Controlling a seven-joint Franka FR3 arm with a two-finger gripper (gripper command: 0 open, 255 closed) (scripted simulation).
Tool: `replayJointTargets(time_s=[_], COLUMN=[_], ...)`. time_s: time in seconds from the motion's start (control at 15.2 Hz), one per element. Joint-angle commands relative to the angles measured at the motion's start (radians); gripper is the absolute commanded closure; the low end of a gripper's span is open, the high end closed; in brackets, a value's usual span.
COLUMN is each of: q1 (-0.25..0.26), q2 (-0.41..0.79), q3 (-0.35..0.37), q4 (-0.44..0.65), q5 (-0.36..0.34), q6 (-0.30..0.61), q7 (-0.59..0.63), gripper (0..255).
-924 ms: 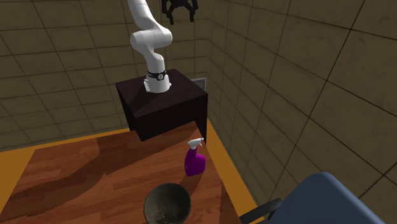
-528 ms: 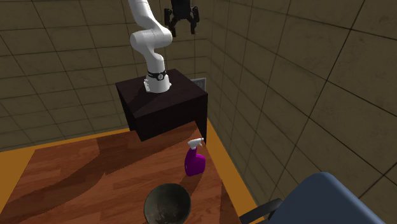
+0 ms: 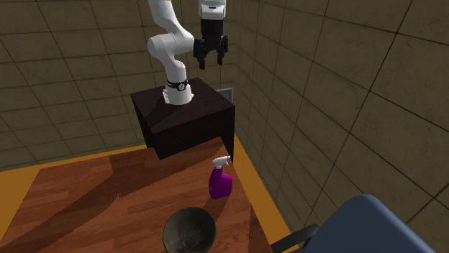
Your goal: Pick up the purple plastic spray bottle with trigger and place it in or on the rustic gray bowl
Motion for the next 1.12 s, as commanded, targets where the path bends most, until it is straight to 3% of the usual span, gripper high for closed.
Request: replayJointTargets(time_s=[0.0,1.06], q1=[0.005,0.022], q2=[0.072,0.674], q3=[-0.006,-0.005], q4=[0.016,0.262], q5=[-0.023,-0.244], q6=[0.032,0.223], q7=[-0.054,-0.366], gripper=[0,0])
